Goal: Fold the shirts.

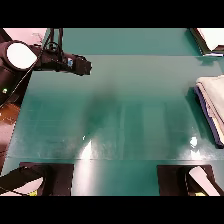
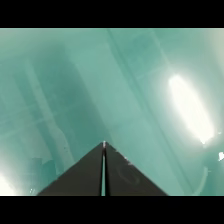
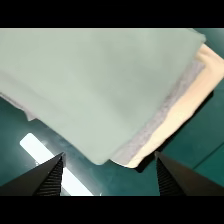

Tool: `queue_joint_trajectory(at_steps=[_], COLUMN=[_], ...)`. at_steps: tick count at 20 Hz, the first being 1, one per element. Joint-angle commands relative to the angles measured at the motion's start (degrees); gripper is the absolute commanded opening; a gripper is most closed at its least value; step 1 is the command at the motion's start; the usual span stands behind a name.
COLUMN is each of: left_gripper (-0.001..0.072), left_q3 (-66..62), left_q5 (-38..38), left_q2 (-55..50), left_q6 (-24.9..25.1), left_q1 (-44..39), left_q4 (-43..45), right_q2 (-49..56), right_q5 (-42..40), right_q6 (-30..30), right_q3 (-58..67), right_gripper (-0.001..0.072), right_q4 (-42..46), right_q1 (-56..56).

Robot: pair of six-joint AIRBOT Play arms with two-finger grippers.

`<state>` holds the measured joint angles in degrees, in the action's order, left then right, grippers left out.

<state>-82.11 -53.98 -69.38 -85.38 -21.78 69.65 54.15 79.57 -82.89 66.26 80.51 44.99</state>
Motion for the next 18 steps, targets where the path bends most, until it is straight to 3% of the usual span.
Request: queue_joint_trajectory(at_steps=[1, 2, 3, 6, 8, 12, 18], left_gripper=[0.0031, 0.0031, 0.0031, 0.0031, 0.0031, 0.0031, 0.0031], left_q3=[0.0, 0.0, 0.0, 0.0, 0.0, 0.0, 0.0], left_q5=[1.5, 1.4, 0.9, 0.9, 1.5, 1.7, 1.7], left_q2=[0.0, 0.0, 0.0, 0.0, 0.0, 0.0, 0.0], left_q6=[0.3, 0.3, 0.3, 0.3, 0.3, 0.3, 0.3], left_q1=[0.0, 0.0, 0.0, 0.0, 0.0, 0.0, 0.0], left_q4=[0.2, 0.3, 0.2, -0.1, -0.1, -0.1, -0.1], right_q2=[-0.4, -0.3, -0.3, 0.5, 1.9, 5.6, 7.2], right_q5=[-0.6, -1.7, -3.2, -8.7, -9.2, -7.7, -7.3], right_q6=[-0.7, -0.7, -0.7, -0.6, -0.6, -0.6, -0.6], right_q3=[1.1, 1.5, 1.6, 1.6, 1.6, 1.6, 1.6], right_gripper=[0.0625, 0.0623, 0.0565, 0.0184, 0.0012, 0.0012, 0.0012], right_q4=[-6.6, -7.9, -8.1, -7.9, -7.9, -7.9, -7.9], right_q1=[-8.5, -12.7, -17.0, -29.8, -36.3, -44.2, -46.8])
